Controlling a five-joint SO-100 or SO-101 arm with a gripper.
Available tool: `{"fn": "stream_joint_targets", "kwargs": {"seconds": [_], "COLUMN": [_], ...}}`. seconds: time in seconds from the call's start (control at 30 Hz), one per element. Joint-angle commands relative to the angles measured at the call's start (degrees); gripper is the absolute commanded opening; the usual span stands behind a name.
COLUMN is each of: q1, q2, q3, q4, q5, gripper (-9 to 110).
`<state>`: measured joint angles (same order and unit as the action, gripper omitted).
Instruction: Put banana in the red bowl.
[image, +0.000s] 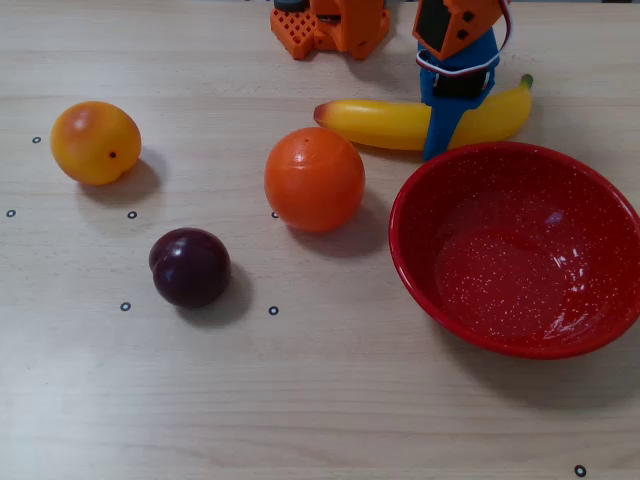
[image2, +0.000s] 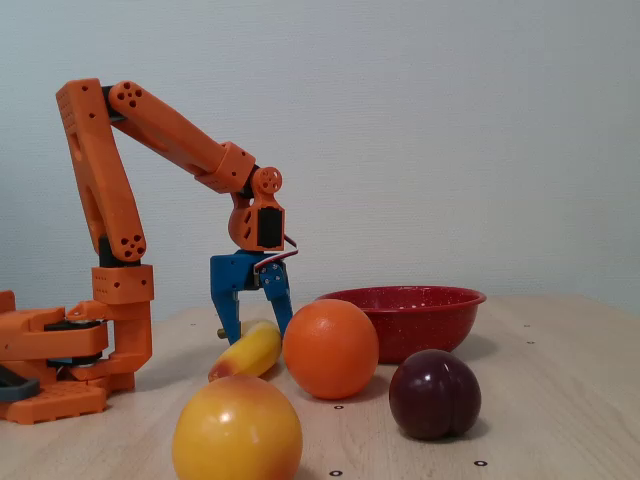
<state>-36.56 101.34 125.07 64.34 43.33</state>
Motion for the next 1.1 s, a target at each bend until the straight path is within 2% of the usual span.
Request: {"fn": "stream_joint_targets", "kwargs": {"seconds": [0.0,0.17,1.07], "q1": [1.6,2.2,4.6], "q2": [0.6,0.6,3.3], "q3": [-2.3,-1.8,-5.9], "q4": [-1.4,-1.3,13.0], "q5": [-0.4,0.4,-2.4], "gripper": [12,0,0]}}
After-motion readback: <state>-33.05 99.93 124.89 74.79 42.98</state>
